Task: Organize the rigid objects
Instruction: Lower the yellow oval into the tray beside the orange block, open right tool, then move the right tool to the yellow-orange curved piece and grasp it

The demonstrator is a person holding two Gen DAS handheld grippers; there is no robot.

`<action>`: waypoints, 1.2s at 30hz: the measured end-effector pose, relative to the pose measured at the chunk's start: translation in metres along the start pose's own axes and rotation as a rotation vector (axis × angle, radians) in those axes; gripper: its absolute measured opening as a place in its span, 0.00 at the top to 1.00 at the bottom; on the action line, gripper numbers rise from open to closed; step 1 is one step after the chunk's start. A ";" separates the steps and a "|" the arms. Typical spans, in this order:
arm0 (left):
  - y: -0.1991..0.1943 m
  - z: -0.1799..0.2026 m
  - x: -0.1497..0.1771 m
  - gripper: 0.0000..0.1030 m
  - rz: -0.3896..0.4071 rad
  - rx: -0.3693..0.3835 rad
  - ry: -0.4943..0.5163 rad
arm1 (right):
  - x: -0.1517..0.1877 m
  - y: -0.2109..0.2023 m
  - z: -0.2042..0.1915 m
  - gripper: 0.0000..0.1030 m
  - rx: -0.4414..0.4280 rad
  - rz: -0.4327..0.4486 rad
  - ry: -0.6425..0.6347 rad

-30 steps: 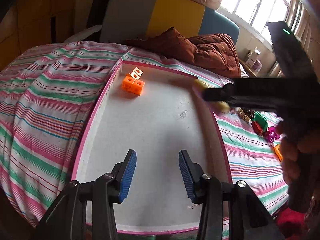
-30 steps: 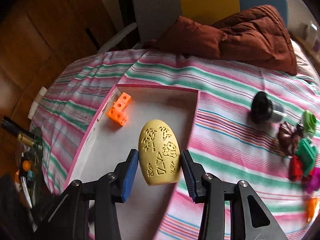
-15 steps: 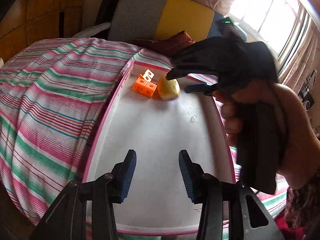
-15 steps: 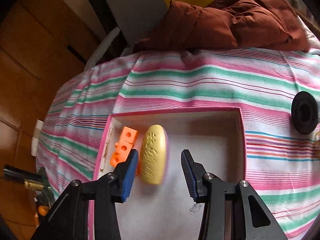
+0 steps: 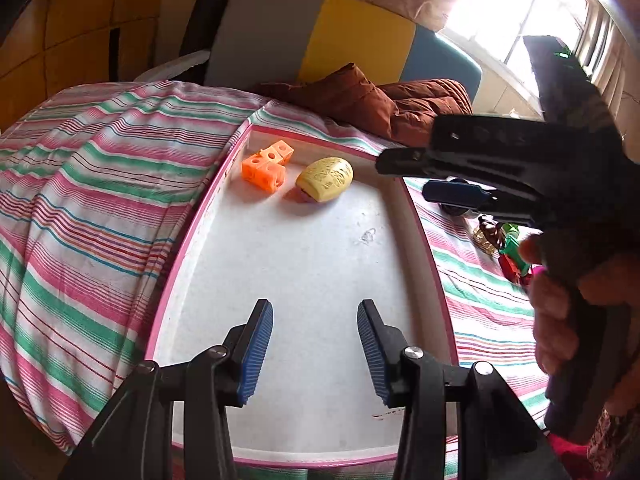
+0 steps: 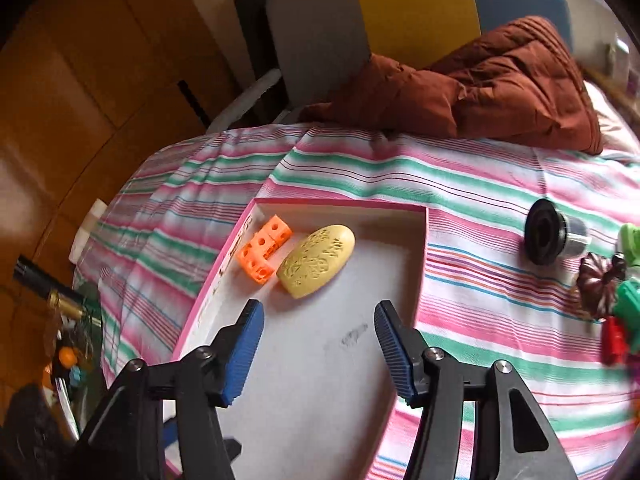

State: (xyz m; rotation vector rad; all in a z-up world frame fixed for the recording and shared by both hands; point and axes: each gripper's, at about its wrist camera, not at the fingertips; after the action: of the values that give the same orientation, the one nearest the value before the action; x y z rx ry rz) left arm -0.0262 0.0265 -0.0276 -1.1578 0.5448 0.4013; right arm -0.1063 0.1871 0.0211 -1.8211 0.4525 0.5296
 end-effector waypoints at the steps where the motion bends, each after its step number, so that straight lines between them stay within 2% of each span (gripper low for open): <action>1: 0.000 0.001 0.000 0.57 -0.001 0.006 0.000 | 0.004 -0.004 0.000 0.43 0.013 0.003 -0.010; 7: -0.003 0.009 0.004 0.57 0.001 0.034 0.011 | 0.027 -0.028 0.016 0.42 0.089 0.004 -0.032; 22: -0.011 0.035 0.013 0.57 0.042 0.070 0.090 | 0.076 -0.072 0.080 0.38 0.168 0.013 0.022; 25: -0.012 0.040 0.014 0.57 0.042 0.084 0.101 | 0.088 -0.082 0.098 0.34 0.214 0.014 0.021; 32: -0.016 0.050 0.017 0.57 0.041 0.116 0.116 | 0.122 -0.106 0.161 0.34 0.349 -0.017 0.061; 36: -0.016 0.055 0.020 0.57 0.033 0.127 0.120 | 0.131 -0.129 0.201 0.31 0.437 0.007 0.086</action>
State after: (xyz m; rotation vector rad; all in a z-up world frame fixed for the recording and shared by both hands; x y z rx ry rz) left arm 0.0094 0.0730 -0.0115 -1.0559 0.6849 0.3222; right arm 0.0459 0.4116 -0.0062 -1.4247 0.5834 0.3259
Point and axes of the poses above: each gripper's, at about its wrist camera, not at the fingertips, and y roughly the way its jaws point, z to its right, x to its underside, and after that the axes turned 1 degree about -y, right-handed
